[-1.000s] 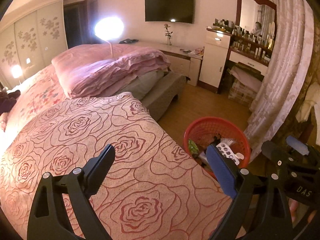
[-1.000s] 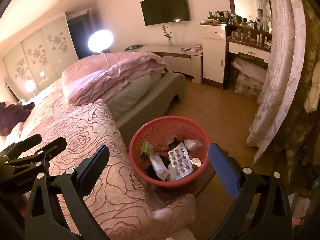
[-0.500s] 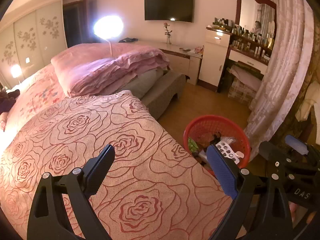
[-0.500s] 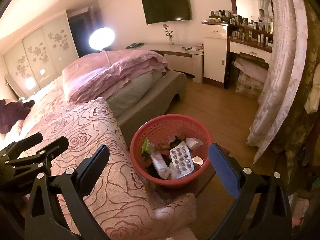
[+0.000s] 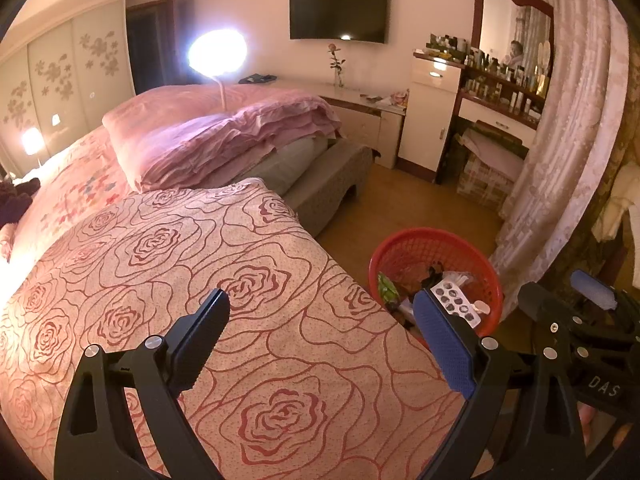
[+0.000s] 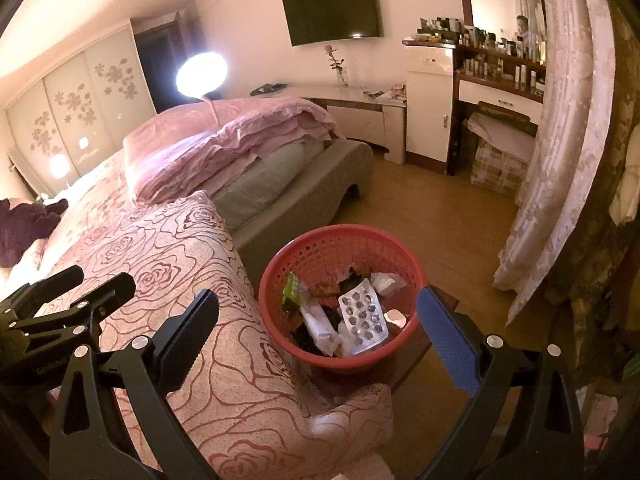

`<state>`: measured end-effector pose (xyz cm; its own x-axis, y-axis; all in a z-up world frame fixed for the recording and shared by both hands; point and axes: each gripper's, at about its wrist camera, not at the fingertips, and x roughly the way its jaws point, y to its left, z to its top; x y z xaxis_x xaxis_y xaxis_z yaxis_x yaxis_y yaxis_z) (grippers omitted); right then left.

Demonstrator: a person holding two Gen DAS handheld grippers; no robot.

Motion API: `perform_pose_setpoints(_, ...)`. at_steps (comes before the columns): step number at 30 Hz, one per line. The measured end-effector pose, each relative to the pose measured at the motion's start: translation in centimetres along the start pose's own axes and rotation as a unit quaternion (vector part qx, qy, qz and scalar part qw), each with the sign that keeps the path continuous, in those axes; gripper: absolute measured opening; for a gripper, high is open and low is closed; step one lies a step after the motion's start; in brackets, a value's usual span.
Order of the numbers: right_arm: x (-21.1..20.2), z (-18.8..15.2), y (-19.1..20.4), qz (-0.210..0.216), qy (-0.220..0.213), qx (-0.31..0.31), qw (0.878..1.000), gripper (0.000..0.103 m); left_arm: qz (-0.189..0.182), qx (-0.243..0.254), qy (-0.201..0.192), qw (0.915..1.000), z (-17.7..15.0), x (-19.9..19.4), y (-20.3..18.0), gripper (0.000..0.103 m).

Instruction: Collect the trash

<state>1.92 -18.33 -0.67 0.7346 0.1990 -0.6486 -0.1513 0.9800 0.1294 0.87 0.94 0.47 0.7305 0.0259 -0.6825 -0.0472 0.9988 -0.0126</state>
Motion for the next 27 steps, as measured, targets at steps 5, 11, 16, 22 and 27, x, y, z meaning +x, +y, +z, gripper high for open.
perform_pose_setpoints(5, 0.07, -0.23, 0.03, 0.000, 0.001, 0.001, 1.000, 0.096, 0.000, 0.000, 0.000, 1.0000, 0.10, 0.00, 0.01, 0.090)
perform_pose_setpoints(11, 0.09, -0.34, 0.03, 0.000, 0.002, 0.001, 1.000, 0.096, -0.001, 0.001, 0.001, 1.0000, -0.14, 0.11, 0.03, 0.090)
perform_pose_setpoints(16, 0.07, -0.55, -0.01, 0.000, 0.002, 0.001, 1.000, 0.096, -0.001, 0.001, 0.001, 1.0000, -0.25, 0.21, -0.04, 0.090)
perform_pose_setpoints(22, 0.08, -0.53, -0.02, 0.000, 0.003, 0.001, 1.000, 0.096, -0.001, 0.001, 0.001, 1.0000, -0.34, 0.22, -0.04, 0.090)
perform_pose_setpoints(27, 0.04, -0.62, 0.02, -0.001, 0.003, 0.001, 1.000, 0.096, -0.002, 0.001, 0.002, 1.0000, -0.32, 0.22, -0.06, 0.090)
